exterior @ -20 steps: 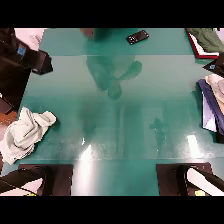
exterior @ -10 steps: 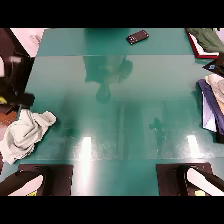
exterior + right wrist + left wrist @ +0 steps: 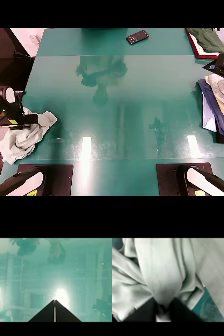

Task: Fold the shirts.

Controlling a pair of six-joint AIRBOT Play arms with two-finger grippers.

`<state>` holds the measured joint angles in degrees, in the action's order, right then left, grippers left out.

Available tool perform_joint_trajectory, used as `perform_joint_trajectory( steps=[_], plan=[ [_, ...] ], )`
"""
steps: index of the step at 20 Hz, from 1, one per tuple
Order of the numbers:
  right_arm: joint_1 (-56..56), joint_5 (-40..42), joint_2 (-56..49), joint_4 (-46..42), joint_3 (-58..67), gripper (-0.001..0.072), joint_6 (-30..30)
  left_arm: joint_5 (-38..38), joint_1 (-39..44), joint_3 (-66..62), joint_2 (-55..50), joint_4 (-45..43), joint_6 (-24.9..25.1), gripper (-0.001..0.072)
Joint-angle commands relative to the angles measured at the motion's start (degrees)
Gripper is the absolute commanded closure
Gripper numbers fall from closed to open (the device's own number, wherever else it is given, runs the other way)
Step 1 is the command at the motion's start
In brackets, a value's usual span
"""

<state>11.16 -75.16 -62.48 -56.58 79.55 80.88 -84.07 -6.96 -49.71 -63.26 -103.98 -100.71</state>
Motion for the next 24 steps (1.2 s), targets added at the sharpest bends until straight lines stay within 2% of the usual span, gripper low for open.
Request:
perform_joint_trajectory(
  steps=[1,4,5,8,11,13,17,20,22,24],
  plan=[
    [0.0,0.0,0.0,0.0,0.0,0.0694,0.0,2.0,-0.7,0.7,-0.1,1.0,-0.2,0.0679],
    [0.0,0.0,0.0,0.1,0.0,0.0694,0.0,0.2,4.0,-9.3,2.5,1.1,1.2,0.0681],
    [0.0,0.0,0.1,0.1,0.1,0.0694,0.0,0.1,7.5,-14.9,4.8,2.3,3.2,0.0681],
    [0.0,0.2,0.0,0.2,0.4,0.0694,0.0,-2.0,17.0,-32.5,8.2,13.2,9.9,0.068],
    [0.0,0.2,0.0,0.2,3.3,0.0694,0.0,-3.3,24.8,-48.1,7.7,25.7,12.2,0.0681],
    [0.0,0.6,0.0,0.1,6.6,0.0694,0.0,-1.7,30.0,-53.9,6.6,28.9,12.9,0.0681],
    [0.0,1.9,0.0,-0.5,13.2,0.0695,0.0,3.4,37.9,-61.4,-0.6,29.7,17.3,0.0681],
    [0.1,2.1,0.0,-0.5,16.4,0.0695,0.0,8.2,38.4,-67.4,-10.8,30.9,21.8,0.068],
    [0.6,2.1,0.0,-0.5,17.4,0.0695,0.0,10.4,37.7,-68.1,-17.1,30.9,22.3,0.0679],
    [0.6,1.6,0.0,-0.5,17.3,0.0695,0.0,10.7,35.7,-68.1,-23.5,31.0,20.5,0.0678]
  ],
)
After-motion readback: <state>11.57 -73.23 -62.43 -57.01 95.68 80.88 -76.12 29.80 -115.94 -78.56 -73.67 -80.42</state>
